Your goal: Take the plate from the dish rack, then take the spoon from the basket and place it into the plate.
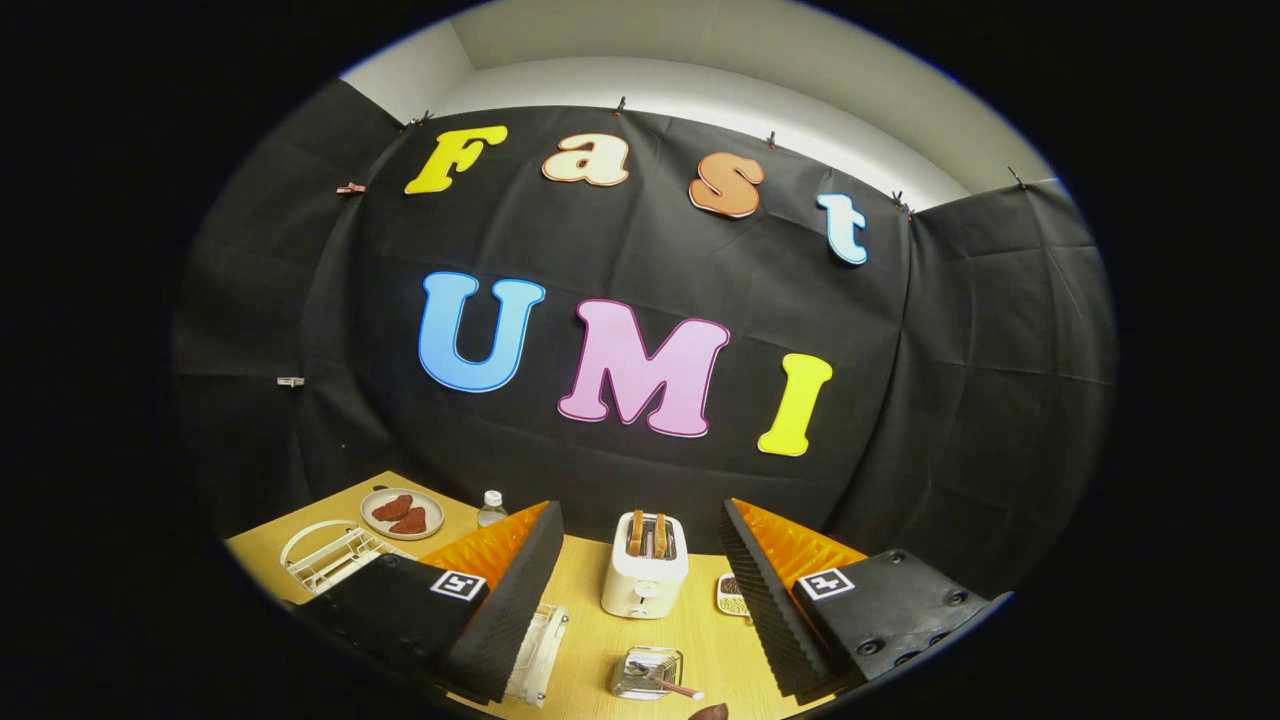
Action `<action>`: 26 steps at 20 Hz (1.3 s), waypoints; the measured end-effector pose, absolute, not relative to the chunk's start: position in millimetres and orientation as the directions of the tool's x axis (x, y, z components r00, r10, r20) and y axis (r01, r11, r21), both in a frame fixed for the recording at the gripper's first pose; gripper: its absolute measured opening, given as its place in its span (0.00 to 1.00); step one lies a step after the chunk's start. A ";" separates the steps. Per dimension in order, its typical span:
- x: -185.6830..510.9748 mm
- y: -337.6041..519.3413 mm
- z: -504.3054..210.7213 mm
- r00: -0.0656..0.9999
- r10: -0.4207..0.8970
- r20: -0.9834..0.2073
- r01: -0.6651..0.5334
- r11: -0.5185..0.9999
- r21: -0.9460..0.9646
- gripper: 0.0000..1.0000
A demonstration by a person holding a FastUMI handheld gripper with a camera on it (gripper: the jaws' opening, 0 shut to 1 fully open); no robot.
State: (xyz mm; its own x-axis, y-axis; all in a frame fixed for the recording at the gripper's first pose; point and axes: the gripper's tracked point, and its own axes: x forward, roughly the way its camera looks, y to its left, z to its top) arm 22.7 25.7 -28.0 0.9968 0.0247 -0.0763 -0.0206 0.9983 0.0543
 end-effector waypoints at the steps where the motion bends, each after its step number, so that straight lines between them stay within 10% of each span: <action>1: 24.5 31.7 -31.0 0.995 0.037 -0.089 -0.031 0.998 0.061 0.97; 16: 53.6 206.2 -189.5 0.688 0.314 -0.654 -0.085 0.930 0.357 0.93; 24: 65.2 230.1 -269.6 0.592 0.129 -0.796 -0.005 0.988 0.156 0.58; 26: 67.5 233.7 -269.2 0.604 0.092 -0.792 0.016 0.992 0.127 0.35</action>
State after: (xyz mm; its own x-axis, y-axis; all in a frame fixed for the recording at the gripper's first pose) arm 67.5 233.7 -269.2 0.6037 0.0918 -0.7919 0.0157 0.9918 0.1270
